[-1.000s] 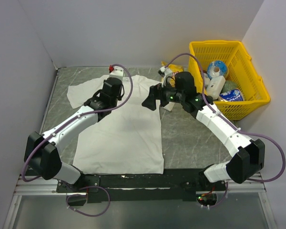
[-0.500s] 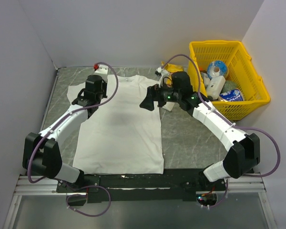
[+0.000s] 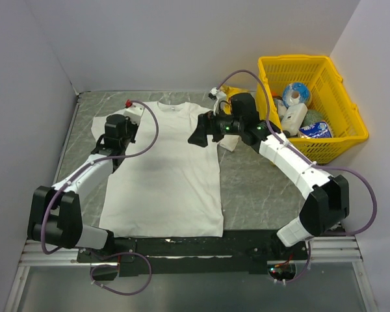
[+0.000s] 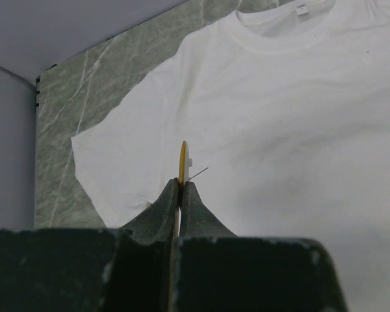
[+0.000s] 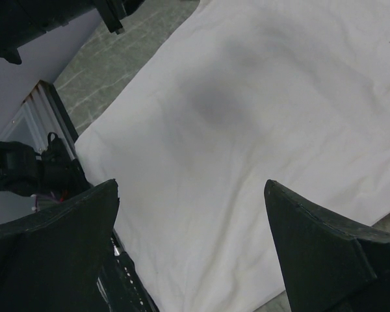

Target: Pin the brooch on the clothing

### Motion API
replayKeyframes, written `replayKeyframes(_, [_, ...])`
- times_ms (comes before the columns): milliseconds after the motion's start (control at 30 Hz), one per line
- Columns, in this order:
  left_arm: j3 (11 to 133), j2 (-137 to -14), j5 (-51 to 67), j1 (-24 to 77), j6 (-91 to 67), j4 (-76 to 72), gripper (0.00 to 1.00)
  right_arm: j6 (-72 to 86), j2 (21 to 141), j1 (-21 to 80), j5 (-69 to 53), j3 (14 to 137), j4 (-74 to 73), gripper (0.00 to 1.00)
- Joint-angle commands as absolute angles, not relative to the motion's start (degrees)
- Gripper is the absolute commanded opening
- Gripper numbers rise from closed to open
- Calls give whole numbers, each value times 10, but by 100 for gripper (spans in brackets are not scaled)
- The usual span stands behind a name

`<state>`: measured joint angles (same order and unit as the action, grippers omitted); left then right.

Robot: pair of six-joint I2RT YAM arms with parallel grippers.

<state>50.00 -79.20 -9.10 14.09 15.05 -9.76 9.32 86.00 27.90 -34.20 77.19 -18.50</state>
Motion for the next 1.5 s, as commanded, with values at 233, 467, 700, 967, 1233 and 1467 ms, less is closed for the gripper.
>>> replayKeyframes(233, [517, -882, -107, 122, 225, -175, 1, 80, 874, 273, -349, 790, -180, 100])
replayKeyframes(467, [557, -952, -141, 122, 250, -185, 1, 84, 880, 264, -355, 780, -178, 100])
replayKeyframes(700, [580, -1021, -202, 138, 298, -248, 1, 94, 867, 212, -352, 753, -184, 100])
replayKeyframes(967, [634, -1103, -251, 156, 366, -271, 1, 101, 847, 171, -359, 732, -177, 100])
replayKeyframes(1233, [672, -1155, -286, 167, 413, -278, 1, 102, 859, 160, -379, 737, -192, 100])
replayKeyframes(1467, [695, -1204, -322, 183, 446, -312, 1, 102, 861, 154, -378, 741, -200, 100])
